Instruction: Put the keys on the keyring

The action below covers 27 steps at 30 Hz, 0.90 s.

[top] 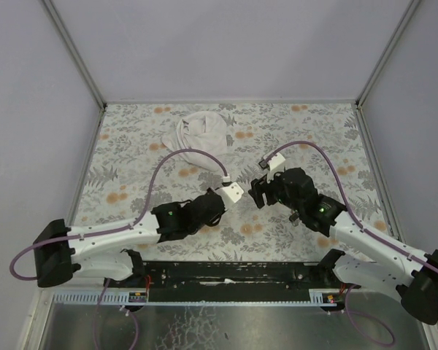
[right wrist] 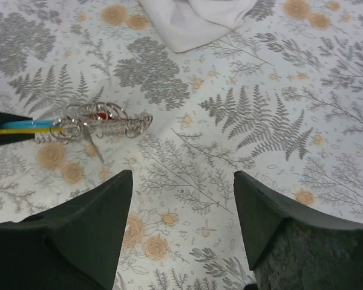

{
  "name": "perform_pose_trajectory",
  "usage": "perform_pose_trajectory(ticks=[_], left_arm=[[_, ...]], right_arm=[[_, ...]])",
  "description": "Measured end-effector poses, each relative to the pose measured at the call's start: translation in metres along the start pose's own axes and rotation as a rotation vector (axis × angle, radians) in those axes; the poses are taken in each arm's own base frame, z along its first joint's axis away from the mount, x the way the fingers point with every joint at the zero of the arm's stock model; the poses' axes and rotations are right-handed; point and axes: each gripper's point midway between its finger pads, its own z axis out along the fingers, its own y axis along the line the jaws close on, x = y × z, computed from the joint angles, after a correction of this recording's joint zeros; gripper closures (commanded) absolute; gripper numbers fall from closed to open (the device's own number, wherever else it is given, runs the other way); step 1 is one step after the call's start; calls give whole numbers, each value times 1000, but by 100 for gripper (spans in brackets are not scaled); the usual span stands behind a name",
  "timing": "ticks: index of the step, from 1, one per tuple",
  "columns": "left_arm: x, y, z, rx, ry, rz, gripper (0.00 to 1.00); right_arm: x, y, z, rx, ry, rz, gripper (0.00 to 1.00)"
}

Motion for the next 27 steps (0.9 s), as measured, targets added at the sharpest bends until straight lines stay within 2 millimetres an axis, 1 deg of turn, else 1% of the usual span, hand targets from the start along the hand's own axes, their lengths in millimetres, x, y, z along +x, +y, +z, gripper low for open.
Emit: perform_pose_trajectory(ticks=[3, 5, 7, 9, 11, 15, 18, 21, 24, 27], left_arm=[[3, 3, -13, 26, -36, 11, 100], [0, 3, -21, 43, -66, 13, 100], [-4, 0, -25, 60, -85, 24, 100], [-4, -5, -25, 75, -88, 44, 100], [-2, -10, -25, 89, -84, 65, 100], [4, -14, -23, 101, -70, 97, 100], [6, -16, -22, 104, -65, 117, 100], [7, -17, -22, 108, -65, 130, 100], [9, -18, -21, 110, -64, 140, 100], [8, -19, -21, 112, -70, 146, 100]], right_arm=[[0, 8, 0, -46, 1, 0, 29], [2, 13, 2, -73, 11, 0, 31], [5, 20, 5, -108, 33, -1, 33], [4, 26, 8, -145, 47, 1, 38], [0, 34, 11, -188, 57, 5, 40], [-8, 47, 10, -252, 71, 13, 41], [-18, 58, 7, -318, 75, 16, 43], [-25, 70, 8, -379, 98, 24, 44], [-24, 77, 14, -414, 150, 32, 46], [-16, 80, 22, -425, 220, 42, 47]])
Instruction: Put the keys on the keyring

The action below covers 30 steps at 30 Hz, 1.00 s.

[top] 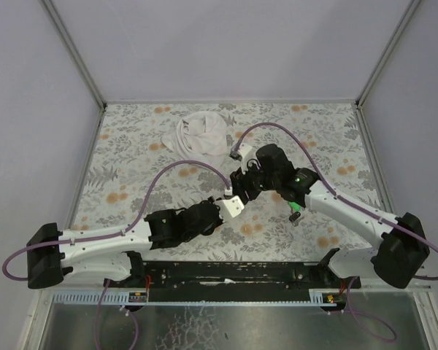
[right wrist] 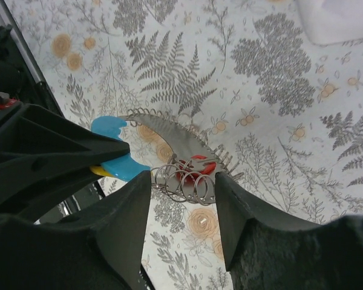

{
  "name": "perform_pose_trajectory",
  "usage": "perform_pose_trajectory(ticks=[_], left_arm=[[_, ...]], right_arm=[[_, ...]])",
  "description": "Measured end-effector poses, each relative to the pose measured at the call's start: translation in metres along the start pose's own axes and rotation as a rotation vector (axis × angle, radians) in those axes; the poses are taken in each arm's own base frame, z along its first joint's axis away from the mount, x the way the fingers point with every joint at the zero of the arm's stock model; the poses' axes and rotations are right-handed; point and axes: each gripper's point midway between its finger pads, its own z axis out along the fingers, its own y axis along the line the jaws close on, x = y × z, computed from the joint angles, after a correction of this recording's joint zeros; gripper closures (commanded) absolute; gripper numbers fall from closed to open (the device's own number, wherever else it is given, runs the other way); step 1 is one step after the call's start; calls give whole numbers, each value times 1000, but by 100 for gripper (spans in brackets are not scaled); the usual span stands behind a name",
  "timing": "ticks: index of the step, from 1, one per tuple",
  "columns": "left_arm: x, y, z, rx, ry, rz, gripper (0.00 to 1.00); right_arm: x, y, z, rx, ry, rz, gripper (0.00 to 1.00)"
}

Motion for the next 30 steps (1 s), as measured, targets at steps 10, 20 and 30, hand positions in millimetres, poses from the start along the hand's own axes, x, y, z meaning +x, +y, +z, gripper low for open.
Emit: perform_pose_trajectory(ticks=[10, 20, 30], left_arm=[[2, -4, 1, 10, 3, 9, 100], [5, -7, 4, 16, 20, 24, 100], [7, -9, 4, 19, 22, 29, 100]], right_arm=[[19, -1, 13, -23, 140, 38, 47], [26, 4, 20, -36, 218, 9, 54], [26, -1, 25, 35, 257, -32, 69]])
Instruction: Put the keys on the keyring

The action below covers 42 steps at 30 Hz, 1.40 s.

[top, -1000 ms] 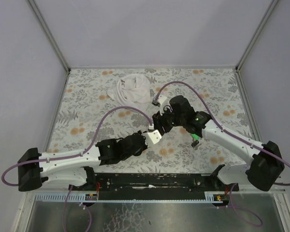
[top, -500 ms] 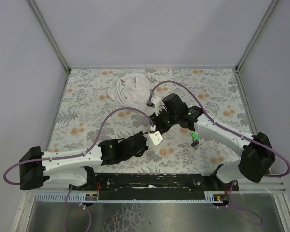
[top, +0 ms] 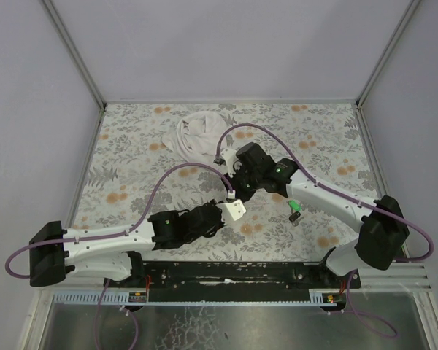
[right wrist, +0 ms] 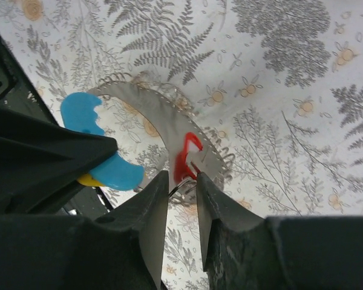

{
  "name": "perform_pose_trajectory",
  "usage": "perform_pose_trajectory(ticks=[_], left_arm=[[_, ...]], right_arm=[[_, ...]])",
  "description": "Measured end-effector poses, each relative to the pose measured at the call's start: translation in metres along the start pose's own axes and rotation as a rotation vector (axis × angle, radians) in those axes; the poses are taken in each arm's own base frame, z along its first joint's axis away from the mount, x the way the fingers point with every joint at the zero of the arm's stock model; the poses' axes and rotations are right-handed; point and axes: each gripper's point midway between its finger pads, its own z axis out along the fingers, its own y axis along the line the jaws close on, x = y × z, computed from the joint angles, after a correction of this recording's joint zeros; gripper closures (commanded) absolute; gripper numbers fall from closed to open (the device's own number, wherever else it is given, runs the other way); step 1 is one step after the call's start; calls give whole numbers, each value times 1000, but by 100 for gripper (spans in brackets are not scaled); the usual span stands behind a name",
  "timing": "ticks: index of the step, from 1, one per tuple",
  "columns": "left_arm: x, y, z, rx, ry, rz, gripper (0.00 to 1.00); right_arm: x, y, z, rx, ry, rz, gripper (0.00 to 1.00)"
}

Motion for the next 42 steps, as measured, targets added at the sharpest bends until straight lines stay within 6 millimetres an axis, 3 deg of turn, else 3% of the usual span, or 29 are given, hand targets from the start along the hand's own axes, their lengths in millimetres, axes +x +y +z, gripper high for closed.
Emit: perform_pose_trajectory(ticks=[11, 22, 31, 36, 42], left_arm=[[-3, 5, 0, -30, -12, -6, 100], [-2, 6, 1, -38, -8, -5, 100], [-2, 9, 1, -59, -6, -6, 100], [2, 10, 2, -65, 1, -3, 100], [5, 10, 3, -72, -3, -7, 100]], right_arm=[[-4, -12, -21, 108, -43, 3, 77], [-2, -6, -21, 77, -46, 12, 81], [8, -17, -19, 135, -22, 23, 89], [7, -11, -18, 102, -24, 35, 78], [5, -10, -20, 103, -58, 52, 71]])
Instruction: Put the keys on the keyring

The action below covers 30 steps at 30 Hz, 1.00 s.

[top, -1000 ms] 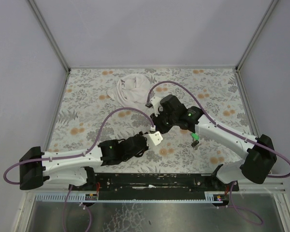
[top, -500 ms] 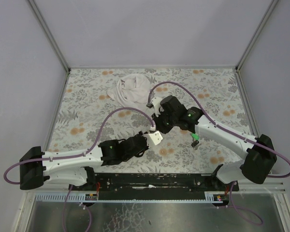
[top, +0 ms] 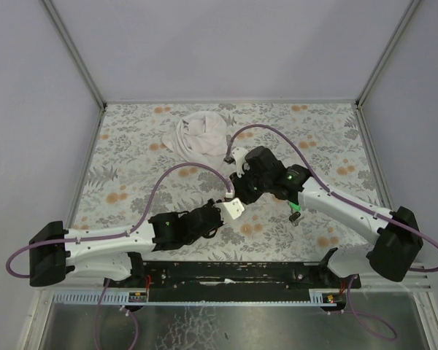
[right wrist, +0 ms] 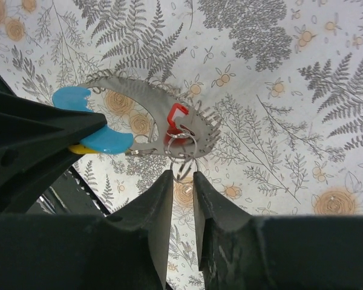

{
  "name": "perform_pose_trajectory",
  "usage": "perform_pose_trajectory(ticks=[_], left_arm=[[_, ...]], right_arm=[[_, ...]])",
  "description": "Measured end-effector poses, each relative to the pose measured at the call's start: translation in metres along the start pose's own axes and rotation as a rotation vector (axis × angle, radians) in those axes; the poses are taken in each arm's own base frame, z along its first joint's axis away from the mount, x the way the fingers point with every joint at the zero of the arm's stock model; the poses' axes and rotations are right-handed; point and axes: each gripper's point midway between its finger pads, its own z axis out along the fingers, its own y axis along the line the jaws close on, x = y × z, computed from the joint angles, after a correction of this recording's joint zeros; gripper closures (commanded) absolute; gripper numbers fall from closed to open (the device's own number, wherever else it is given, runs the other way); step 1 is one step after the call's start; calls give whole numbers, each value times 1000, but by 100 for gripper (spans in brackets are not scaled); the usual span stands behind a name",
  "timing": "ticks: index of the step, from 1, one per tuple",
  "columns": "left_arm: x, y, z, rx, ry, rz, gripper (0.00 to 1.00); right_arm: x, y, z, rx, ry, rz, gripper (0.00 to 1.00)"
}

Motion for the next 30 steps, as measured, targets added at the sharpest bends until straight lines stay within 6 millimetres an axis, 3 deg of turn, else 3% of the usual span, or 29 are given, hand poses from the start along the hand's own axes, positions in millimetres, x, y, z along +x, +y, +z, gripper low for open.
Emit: perform_pose_trajectory(ticks=[10, 14, 30], left_arm=[[-1, 0, 2, -13, -25, -24, 100], [-2, 2, 1, -22, -41, -35, 100], [-6, 4, -1, -30, -66, -48, 100]], right_arm=[[-15, -12, -28, -1, -170, 118, 71], [-7, -26, -24, -32, -171, 211, 71], [-1, -17, -4, -247, -156, 369, 74]])
